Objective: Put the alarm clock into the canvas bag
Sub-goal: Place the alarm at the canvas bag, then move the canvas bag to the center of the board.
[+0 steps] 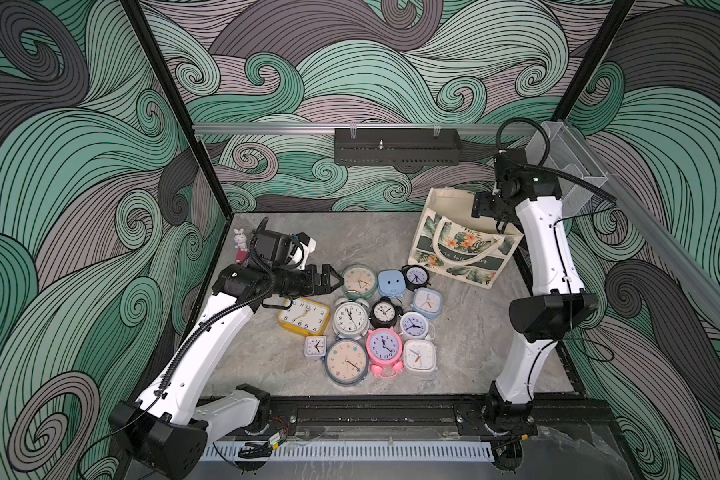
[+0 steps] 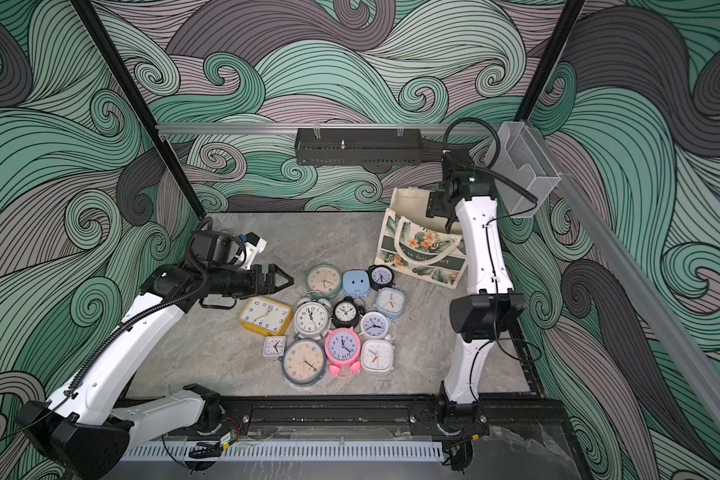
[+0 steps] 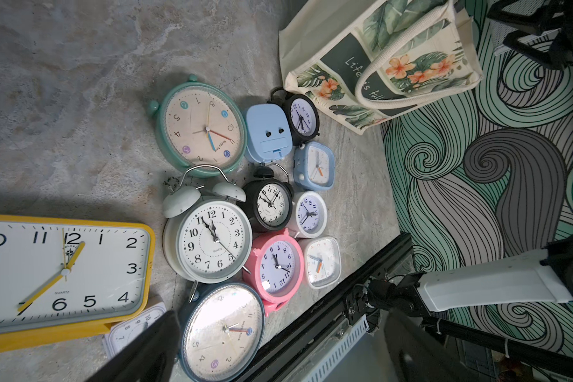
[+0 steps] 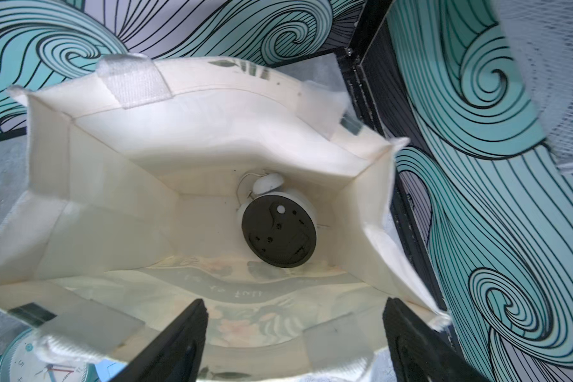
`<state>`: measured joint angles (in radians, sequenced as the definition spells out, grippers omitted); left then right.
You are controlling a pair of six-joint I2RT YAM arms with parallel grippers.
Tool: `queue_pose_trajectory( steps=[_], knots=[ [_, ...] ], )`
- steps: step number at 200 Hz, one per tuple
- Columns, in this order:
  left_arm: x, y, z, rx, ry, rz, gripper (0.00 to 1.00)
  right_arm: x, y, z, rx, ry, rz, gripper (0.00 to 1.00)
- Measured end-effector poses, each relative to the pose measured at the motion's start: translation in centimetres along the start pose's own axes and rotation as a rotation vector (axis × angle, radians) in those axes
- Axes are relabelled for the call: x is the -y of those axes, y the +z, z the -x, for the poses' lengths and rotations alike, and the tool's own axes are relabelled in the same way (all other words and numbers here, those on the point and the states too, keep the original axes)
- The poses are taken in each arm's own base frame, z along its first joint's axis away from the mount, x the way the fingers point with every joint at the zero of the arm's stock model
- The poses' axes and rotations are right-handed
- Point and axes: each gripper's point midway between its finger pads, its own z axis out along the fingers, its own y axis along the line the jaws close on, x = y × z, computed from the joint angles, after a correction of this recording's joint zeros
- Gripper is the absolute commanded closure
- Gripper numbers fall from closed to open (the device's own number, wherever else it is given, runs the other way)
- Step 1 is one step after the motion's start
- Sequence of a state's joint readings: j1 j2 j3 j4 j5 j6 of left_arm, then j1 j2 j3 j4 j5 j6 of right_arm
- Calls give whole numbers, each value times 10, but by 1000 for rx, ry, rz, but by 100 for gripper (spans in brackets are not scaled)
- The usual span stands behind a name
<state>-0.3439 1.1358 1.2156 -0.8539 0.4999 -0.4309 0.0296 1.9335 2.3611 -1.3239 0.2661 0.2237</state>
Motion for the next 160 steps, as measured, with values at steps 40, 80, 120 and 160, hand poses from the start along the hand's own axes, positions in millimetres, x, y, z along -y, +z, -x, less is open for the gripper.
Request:
queue_pose_trajectory(
  steps=[40,80,120,160],
  knots=[
    [-3,2,-9,-15,2,1,1,39,-7,4,27,93,-66,23],
    [0,-1,-12,-11,12,-7,1,61,24,-14,-63,155,-95,29],
    [1,-1,-17,-14,26,-14,1,54,50,-22,-124,175,-62,42],
    [0,0,-21,-22,27,-13,1,49,65,-29,-157,170,-50,72]
  ],
)
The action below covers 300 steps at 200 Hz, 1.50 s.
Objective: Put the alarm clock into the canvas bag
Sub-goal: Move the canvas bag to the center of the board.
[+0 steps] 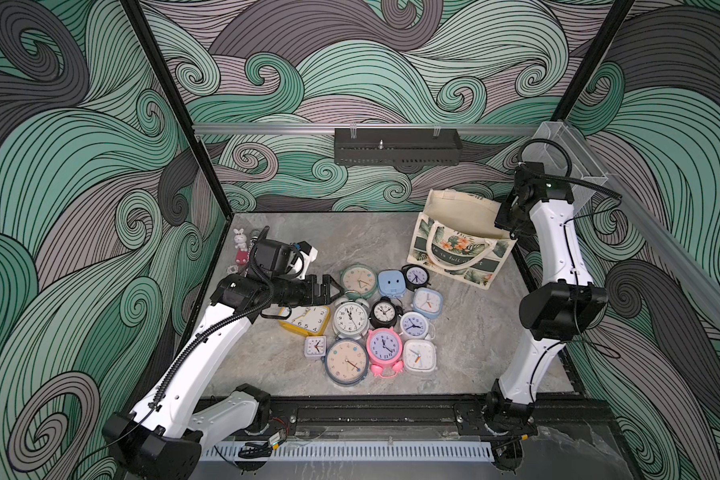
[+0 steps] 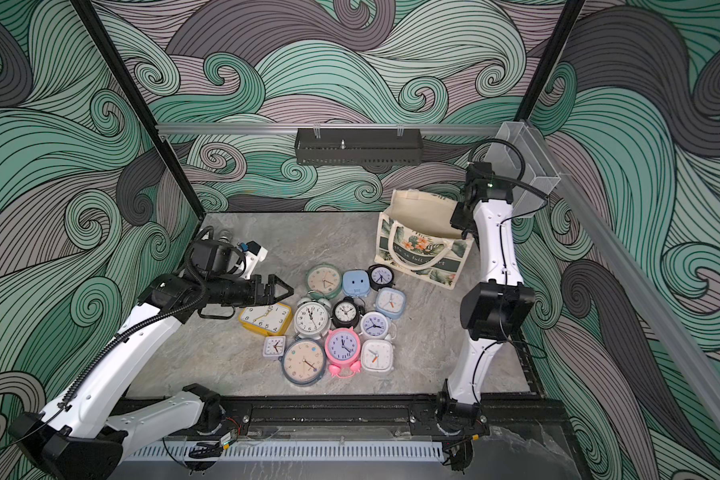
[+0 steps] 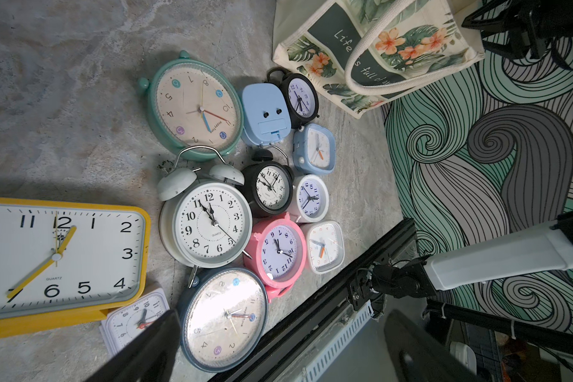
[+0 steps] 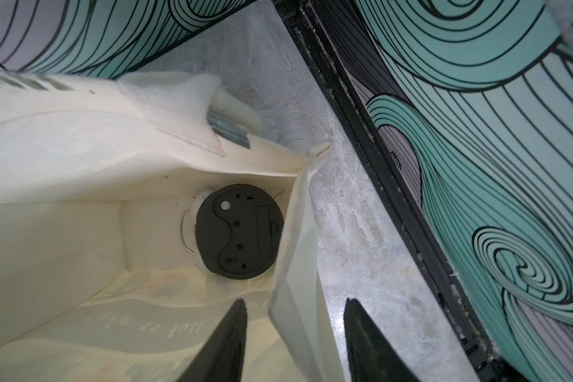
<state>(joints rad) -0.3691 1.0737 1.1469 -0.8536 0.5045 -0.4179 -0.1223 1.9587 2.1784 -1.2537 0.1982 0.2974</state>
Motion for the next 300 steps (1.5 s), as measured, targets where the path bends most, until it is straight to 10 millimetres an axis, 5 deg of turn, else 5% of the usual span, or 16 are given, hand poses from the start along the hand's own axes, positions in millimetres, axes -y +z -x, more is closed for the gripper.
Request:
queue_pose_trajectory(
  steps=[35,142,199,241,264,276,300],
  knots=[
    [2,-3,-2,10,8,-6,1,1,11,-13,-35,-1,2,100],
    [21,-9,-13,7,66,-49,1,56,-52,-98,-35,266,-52,100],
    [22,-7,-15,-4,73,-48,1,52,-79,-154,-24,434,-64,100],
    [17,3,-13,-33,56,-29,1,47,-89,-163,-13,531,-60,100],
    [15,7,-12,-43,49,-21,1,47,-85,-168,-14,559,-64,84],
    [15,8,-9,-44,47,-14,1,47,-80,-171,-22,552,-73,61],
    [15,8,-3,-36,50,-5,1,43,-74,-166,1,544,-51,36]
  ],
)
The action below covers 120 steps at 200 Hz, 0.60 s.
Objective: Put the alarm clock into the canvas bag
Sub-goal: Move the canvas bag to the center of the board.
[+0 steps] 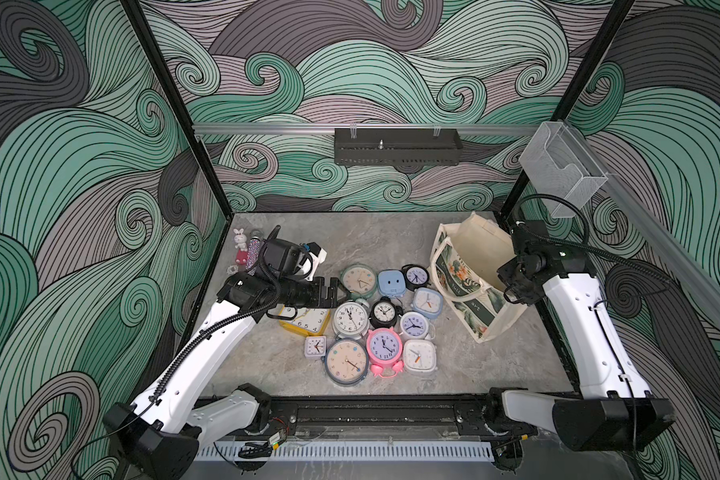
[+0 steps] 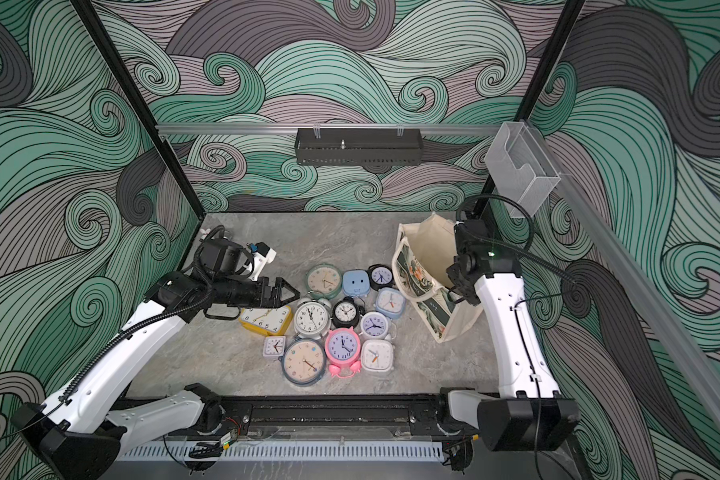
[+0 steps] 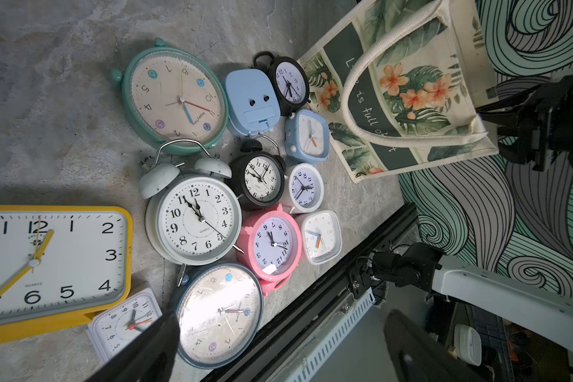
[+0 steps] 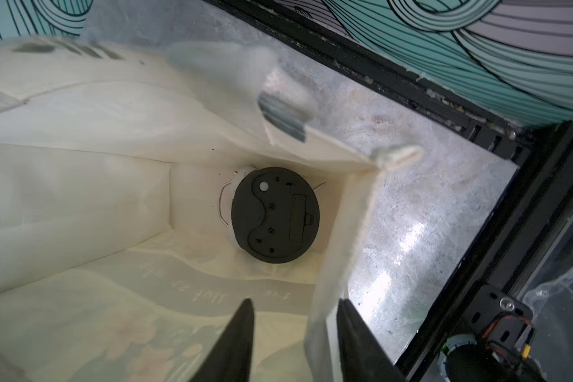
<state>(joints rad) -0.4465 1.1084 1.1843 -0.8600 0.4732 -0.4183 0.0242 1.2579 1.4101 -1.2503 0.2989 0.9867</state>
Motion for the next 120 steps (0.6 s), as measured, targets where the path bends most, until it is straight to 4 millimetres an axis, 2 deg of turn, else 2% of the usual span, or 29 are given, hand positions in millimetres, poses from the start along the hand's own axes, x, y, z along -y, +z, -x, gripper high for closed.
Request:
queue_pose_trajectory(
  steps=[33,87,120],
  knots=[
    [-7,2,1,-4,-10,38,1,-10,-6,8,57,-56,81,1],
    [-31,8,-4,-34,-56,158,1,-29,-37,26,183,-212,246,0],
    [-46,4,-9,-45,-92,232,1,-47,-67,30,255,-310,411,0]
  ],
)
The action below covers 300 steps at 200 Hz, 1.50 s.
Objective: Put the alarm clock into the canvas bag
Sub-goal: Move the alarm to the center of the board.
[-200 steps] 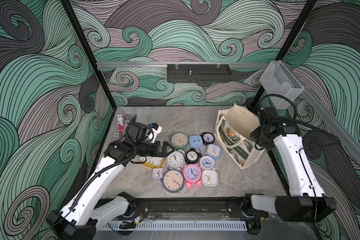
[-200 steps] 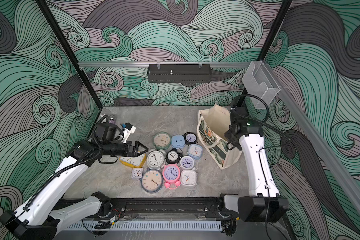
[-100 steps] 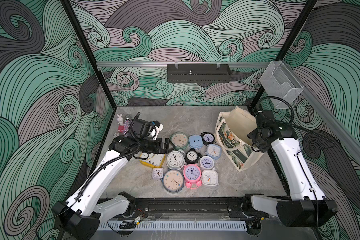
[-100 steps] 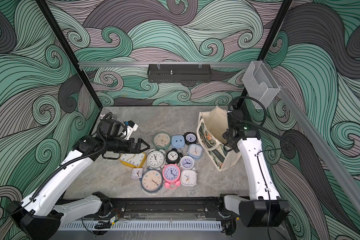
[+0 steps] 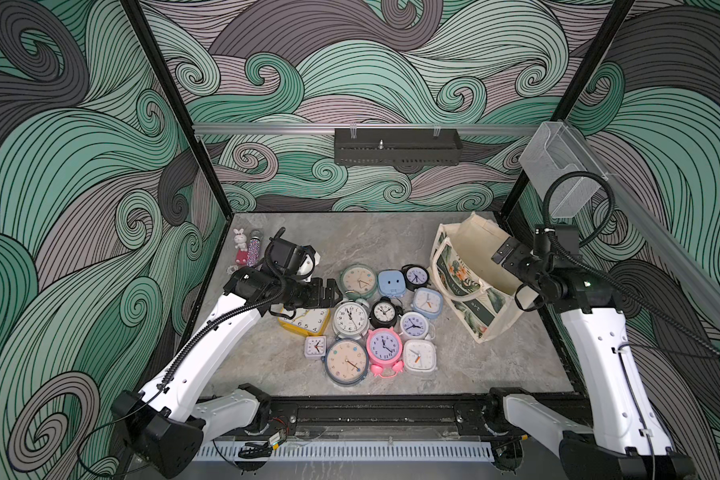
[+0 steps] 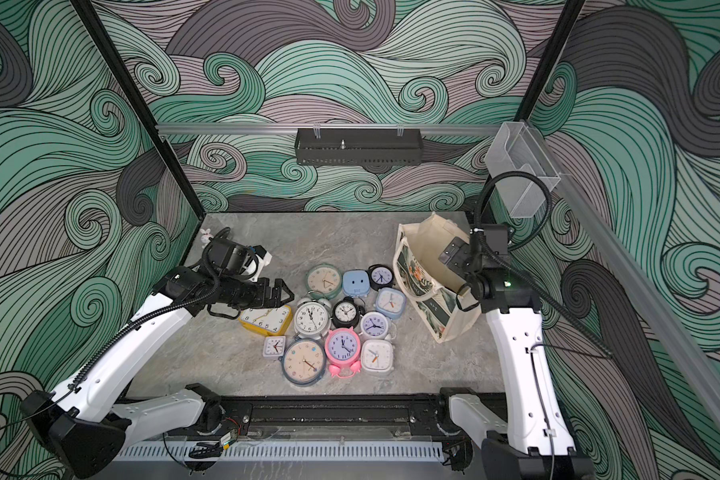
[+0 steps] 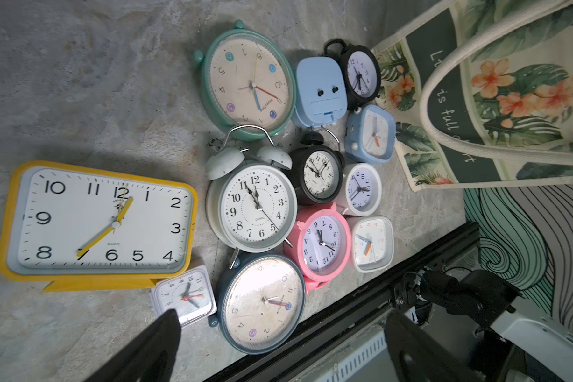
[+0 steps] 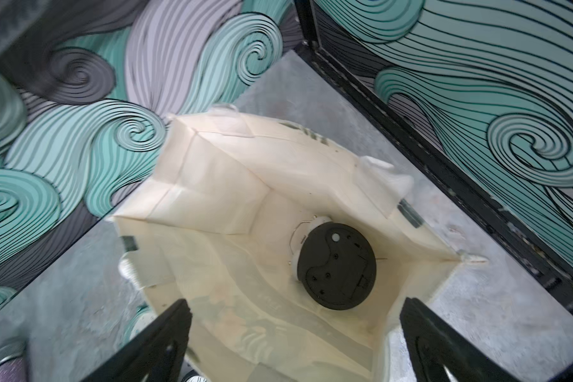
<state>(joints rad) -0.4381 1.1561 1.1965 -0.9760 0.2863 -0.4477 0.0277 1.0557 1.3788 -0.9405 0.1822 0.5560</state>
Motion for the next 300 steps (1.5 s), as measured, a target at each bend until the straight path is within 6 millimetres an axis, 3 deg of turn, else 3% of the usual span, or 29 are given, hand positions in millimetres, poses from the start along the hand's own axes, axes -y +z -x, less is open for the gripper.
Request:
queue_pose_trajectory(
  steps=[19,46,71,97,117,152,180,200,245,300],
  knots=[
    [-15,-1,-4,-7,-35,69,1,-25,-15,7,50,-117,86,0],
    [-46,-2,-18,-25,-109,176,1,-98,-39,12,112,-354,257,0],
    [-75,4,-40,-82,-221,241,1,-153,-44,-7,119,-516,380,0],
    [-93,16,-67,-142,-329,252,1,-196,-24,-37,65,-620,454,0],
    [-94,28,-87,-205,-387,217,1,-229,1,-57,-23,-655,508,0],
    [-87,49,-92,-258,-450,147,1,-279,32,-91,-183,-634,649,0],
    [-90,68,-85,-268,-476,145,1,-297,40,-110,-280,-556,748,0],
    [-93,79,-79,-255,-488,142,1,-300,44,-119,-281,-559,760,0],
    [-101,105,-67,-222,-522,133,1,-306,30,-147,-346,-580,806,0],
    [-113,126,-48,-158,-541,159,2,-273,32,-202,-497,-602,811,0]
  ],
)
